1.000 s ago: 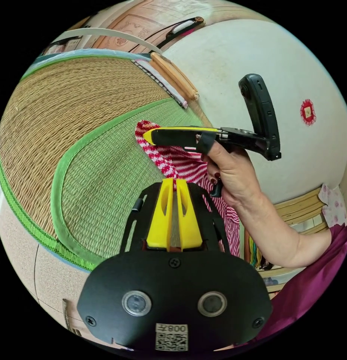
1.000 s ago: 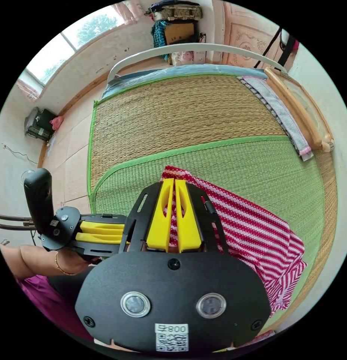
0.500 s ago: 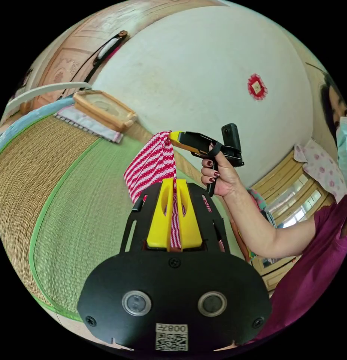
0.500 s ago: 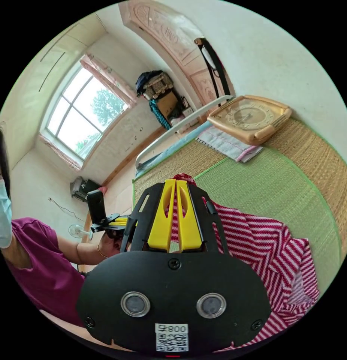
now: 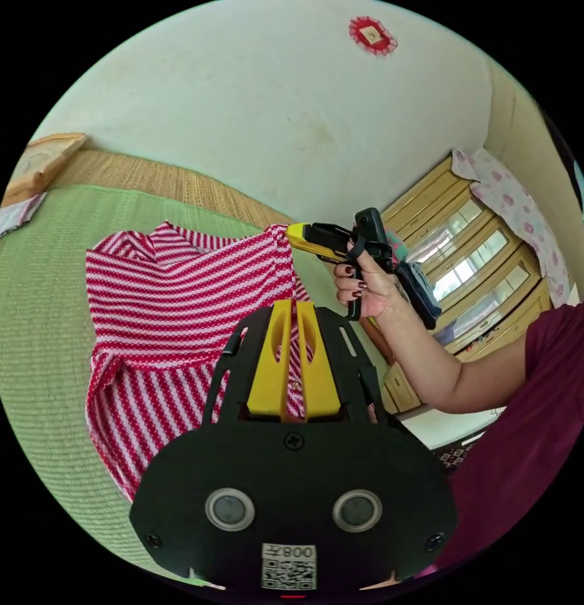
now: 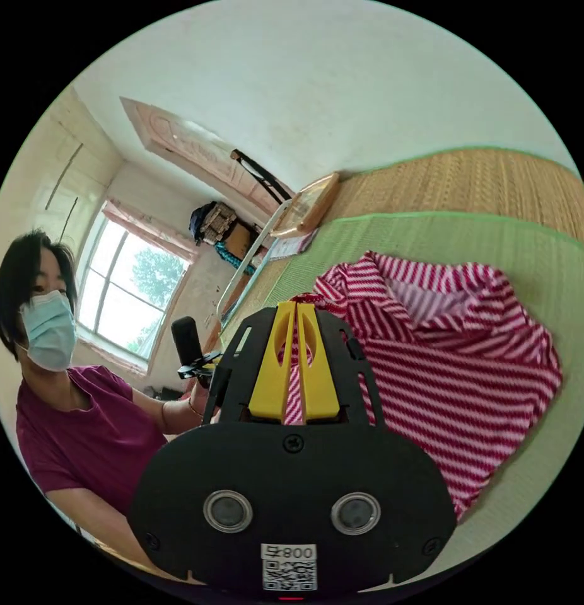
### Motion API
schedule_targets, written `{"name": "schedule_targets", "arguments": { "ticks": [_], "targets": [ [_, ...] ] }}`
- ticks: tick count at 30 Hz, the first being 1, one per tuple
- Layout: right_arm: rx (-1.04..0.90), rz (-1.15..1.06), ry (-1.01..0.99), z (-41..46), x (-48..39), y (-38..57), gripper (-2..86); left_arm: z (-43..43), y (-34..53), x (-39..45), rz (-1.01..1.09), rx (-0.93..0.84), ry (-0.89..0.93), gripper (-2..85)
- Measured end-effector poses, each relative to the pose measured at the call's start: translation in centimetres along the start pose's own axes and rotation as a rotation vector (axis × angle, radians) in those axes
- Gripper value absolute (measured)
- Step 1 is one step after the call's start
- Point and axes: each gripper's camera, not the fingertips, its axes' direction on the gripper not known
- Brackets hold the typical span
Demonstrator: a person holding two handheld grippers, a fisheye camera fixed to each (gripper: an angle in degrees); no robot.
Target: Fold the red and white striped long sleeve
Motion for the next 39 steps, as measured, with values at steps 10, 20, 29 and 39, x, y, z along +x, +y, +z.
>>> {"name": "schedule_targets", "arguments": {
  "ticks": [10, 20, 29, 39],
  "targets": [
    [-0.017, 0.14, 0.064, -0.6, 12.2, 8.8, 0.1, 11.1, -4.8, 2.4, 0.06, -0.237, -0.056, 1.2],
    [-0.016, 0.208, 0.118, 0.9, 19.8, 13.1, 0.1, 18.0, -8.3, 3.4, 0.054, -0.363, -0.042, 2.8],
    [0.037, 0.241, 0.18, 0.4, 22.4, 16.2, 0.1, 17.2, -10.6, 4.1, 0.041, -0.29, -0.066, 2.8],
    [-0.133, 0.066, 0.291, 8.8, 20.0, 14.3, 0.0, 9.2, -12.3, -2.5, -0.146, -0.118, -0.553, 0.9]
  ]
}}
